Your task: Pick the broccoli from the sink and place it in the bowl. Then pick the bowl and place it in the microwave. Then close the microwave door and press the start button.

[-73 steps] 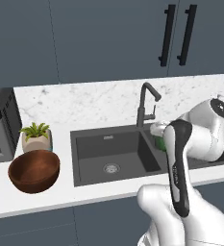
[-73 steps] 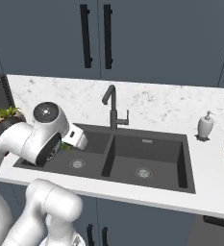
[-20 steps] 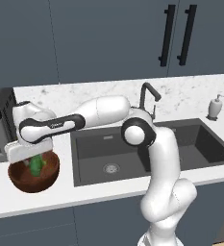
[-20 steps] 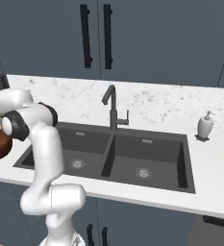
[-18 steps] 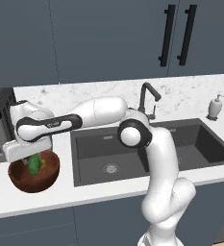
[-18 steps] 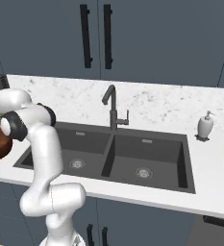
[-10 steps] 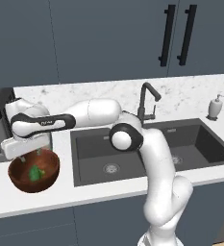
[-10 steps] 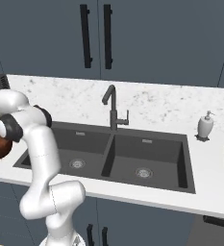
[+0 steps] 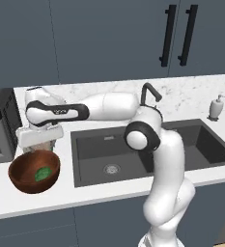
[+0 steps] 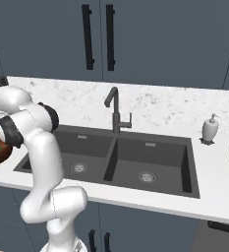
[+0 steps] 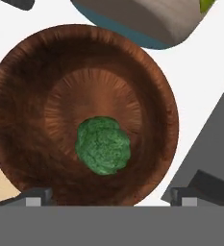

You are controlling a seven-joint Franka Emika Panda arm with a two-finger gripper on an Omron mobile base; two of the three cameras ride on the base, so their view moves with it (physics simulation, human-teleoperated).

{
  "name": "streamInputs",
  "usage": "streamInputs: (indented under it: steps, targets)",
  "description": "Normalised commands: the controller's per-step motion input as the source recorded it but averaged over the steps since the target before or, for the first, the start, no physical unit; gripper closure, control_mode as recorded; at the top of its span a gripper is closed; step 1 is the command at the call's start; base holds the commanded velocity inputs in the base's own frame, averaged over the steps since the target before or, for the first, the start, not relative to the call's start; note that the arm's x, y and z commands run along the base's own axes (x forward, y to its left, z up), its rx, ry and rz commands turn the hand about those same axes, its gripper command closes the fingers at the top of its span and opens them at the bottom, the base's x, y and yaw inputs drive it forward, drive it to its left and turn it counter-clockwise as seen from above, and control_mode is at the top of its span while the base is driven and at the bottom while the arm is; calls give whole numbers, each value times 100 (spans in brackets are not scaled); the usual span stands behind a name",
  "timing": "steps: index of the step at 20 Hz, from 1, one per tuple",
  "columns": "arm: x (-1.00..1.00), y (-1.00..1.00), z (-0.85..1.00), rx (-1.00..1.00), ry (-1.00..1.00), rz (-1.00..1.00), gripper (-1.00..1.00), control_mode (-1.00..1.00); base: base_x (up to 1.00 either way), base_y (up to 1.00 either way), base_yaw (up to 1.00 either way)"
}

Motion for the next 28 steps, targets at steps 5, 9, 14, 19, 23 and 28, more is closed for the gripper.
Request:
streamInputs:
  steps: [5,9,14,19,23,28]
  targets:
    - [-22,-77,-49,26,-7,-10,-100,-100,0,0,0]
    - [-4,-37,-22,24,-11,-11,-100,-100,0,0,0]
    - [10,32,-24,14,-2,-13,-100,-100,0,0,0]
    - [21,60,-42,2,0,-11,-100,-100,0,0,0]
    - [9,20,-42,0,6,-8,100,-100,0,0,0]
    - [0,0,-10,0,9,-1,100,-100,0,0,0]
